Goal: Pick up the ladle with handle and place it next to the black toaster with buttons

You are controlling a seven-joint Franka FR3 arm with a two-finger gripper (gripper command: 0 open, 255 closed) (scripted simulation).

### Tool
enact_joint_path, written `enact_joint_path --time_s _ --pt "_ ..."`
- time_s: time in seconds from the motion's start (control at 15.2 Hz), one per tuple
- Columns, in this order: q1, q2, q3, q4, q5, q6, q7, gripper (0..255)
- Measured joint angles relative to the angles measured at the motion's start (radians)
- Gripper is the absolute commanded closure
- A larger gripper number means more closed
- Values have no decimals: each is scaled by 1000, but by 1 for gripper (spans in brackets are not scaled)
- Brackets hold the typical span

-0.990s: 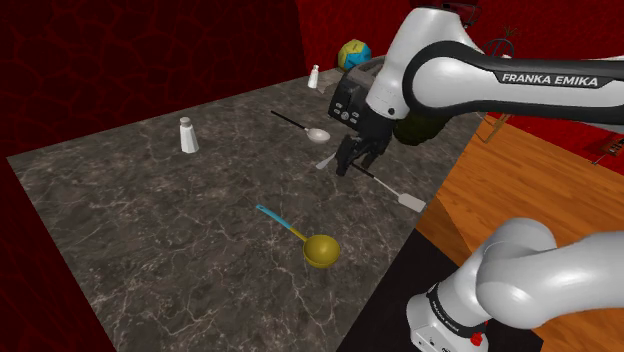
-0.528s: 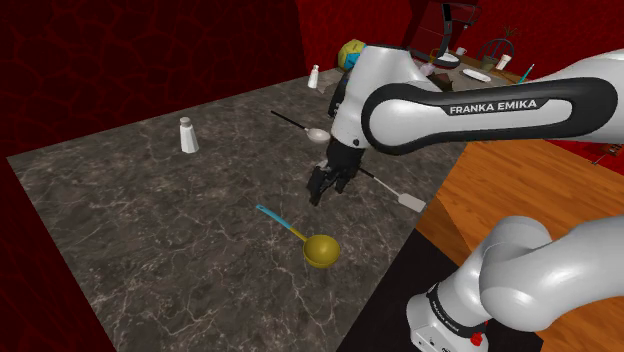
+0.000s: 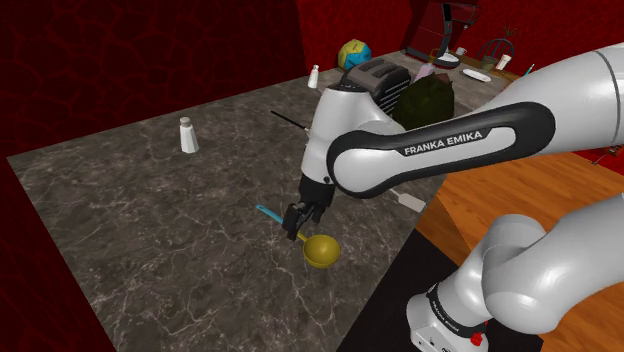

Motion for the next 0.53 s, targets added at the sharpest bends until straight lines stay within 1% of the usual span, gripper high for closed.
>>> enact_joint_path --time_s 0.33,0.53 --pt "10 48 14 -29 14 77 -6 0" --pt "13 66 19 -33 18 100 -4 0"
